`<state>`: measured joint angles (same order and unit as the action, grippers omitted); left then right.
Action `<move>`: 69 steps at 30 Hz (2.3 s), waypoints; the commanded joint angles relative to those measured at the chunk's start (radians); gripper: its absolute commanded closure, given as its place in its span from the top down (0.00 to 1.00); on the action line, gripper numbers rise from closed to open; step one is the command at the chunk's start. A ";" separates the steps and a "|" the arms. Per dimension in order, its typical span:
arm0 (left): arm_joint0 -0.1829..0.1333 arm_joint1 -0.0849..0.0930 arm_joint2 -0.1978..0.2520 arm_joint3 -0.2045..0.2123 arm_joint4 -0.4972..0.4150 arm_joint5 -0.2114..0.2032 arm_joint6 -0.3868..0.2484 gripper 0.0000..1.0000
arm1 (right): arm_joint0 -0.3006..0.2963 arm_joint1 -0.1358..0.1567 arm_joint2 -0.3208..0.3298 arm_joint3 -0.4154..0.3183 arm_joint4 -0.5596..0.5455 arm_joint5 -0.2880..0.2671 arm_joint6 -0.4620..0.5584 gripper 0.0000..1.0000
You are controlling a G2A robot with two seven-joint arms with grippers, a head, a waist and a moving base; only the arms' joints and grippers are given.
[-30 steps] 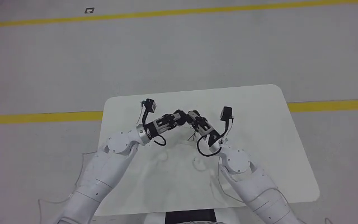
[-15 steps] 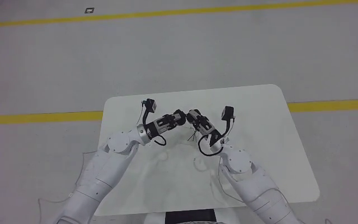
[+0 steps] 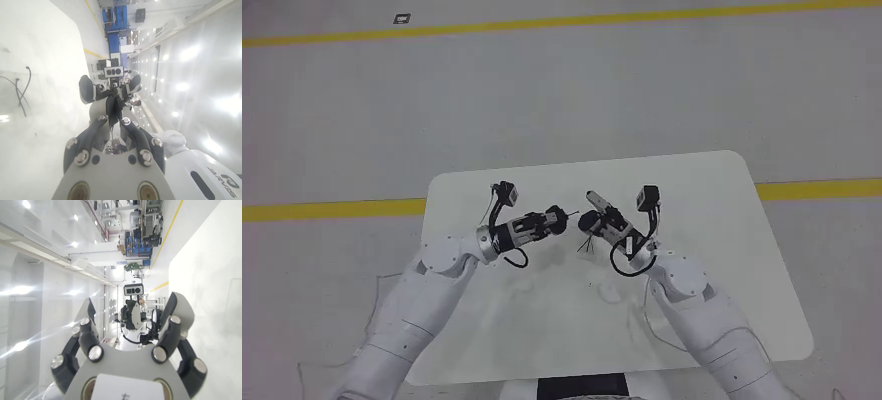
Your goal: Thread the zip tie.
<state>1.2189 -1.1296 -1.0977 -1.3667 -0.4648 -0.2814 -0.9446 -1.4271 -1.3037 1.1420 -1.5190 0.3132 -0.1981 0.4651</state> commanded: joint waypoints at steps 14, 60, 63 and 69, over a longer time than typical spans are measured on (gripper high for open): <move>-0.002 0.010 -0.018 0.012 -0.001 0.037 -0.043 0.00 | 0.002 0.004 0.005 0.009 0.032 -0.004 0.087 1.00; -0.085 0.028 0.011 0.182 -0.141 0.020 -0.445 0.00 | 0.097 0.038 -0.029 0.134 0.094 -0.004 0.578 0.88; -0.085 0.028 0.011 0.182 -0.141 0.020 -0.445 0.00 | 0.094 0.041 -0.028 0.133 0.093 -0.015 0.585 0.49; -0.085 0.028 0.011 0.182 -0.141 0.020 -0.445 0.00 | 0.092 0.046 -0.033 0.133 0.091 -0.019 0.585 0.37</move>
<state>1.1342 -1.1012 -1.0865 -1.1845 -0.6058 -0.2618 -1.3900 -1.3346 -1.2585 1.1097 -1.3862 0.4039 -0.2171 1.0505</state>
